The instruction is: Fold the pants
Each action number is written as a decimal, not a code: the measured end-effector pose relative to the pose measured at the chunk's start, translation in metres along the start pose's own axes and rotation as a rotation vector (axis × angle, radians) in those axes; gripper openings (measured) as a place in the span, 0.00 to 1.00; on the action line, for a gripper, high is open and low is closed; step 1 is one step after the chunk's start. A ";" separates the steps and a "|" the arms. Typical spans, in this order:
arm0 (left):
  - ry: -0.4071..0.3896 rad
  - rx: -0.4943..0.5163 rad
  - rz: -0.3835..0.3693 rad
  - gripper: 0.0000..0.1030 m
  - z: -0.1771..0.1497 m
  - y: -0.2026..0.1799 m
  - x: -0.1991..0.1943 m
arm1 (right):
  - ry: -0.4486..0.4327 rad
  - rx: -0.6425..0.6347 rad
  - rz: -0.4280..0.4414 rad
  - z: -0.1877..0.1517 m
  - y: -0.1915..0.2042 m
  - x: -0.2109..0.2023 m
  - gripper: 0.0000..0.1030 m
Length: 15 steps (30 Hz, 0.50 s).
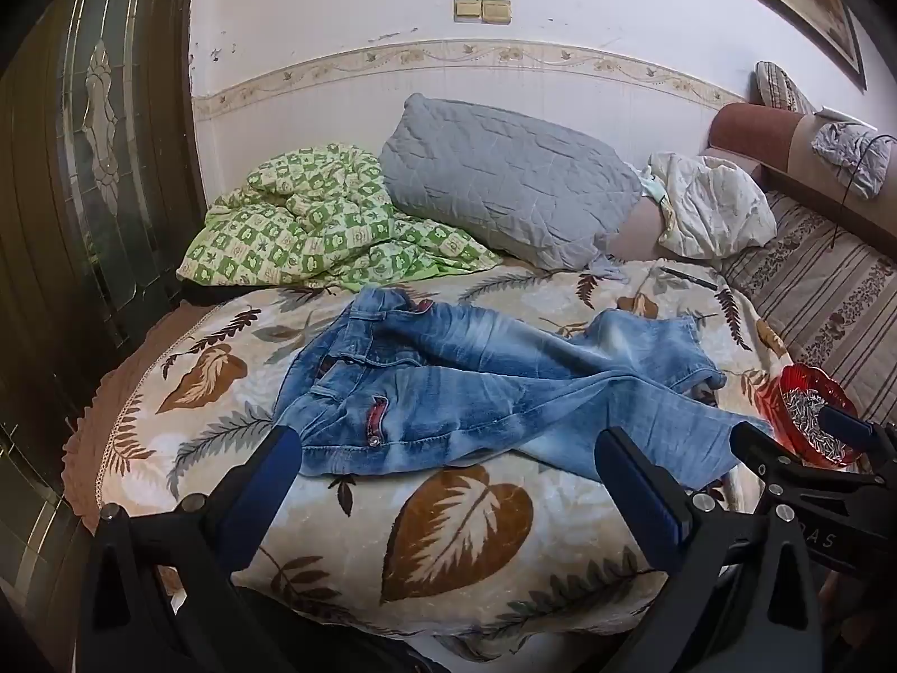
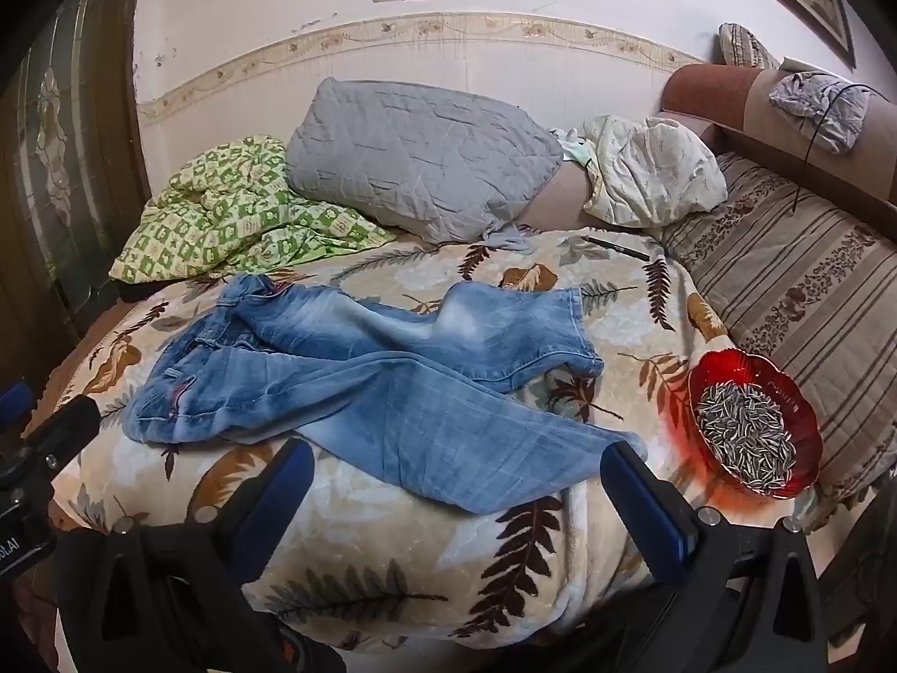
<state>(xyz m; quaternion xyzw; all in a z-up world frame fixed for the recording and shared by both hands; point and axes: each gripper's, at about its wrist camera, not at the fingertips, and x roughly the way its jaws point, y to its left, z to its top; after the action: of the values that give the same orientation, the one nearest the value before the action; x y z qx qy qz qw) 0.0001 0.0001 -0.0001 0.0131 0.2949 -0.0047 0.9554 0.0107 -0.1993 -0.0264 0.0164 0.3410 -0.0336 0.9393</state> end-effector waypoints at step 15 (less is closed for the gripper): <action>0.004 -0.002 0.000 1.00 -0.004 -0.003 0.002 | 0.013 0.002 -0.006 0.000 0.002 0.003 1.00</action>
<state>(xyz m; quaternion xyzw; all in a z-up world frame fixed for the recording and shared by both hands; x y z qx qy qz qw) -0.0006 -0.0032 -0.0047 0.0122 0.2969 -0.0045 0.9548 0.0136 -0.1976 -0.0284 0.0167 0.3470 -0.0367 0.9370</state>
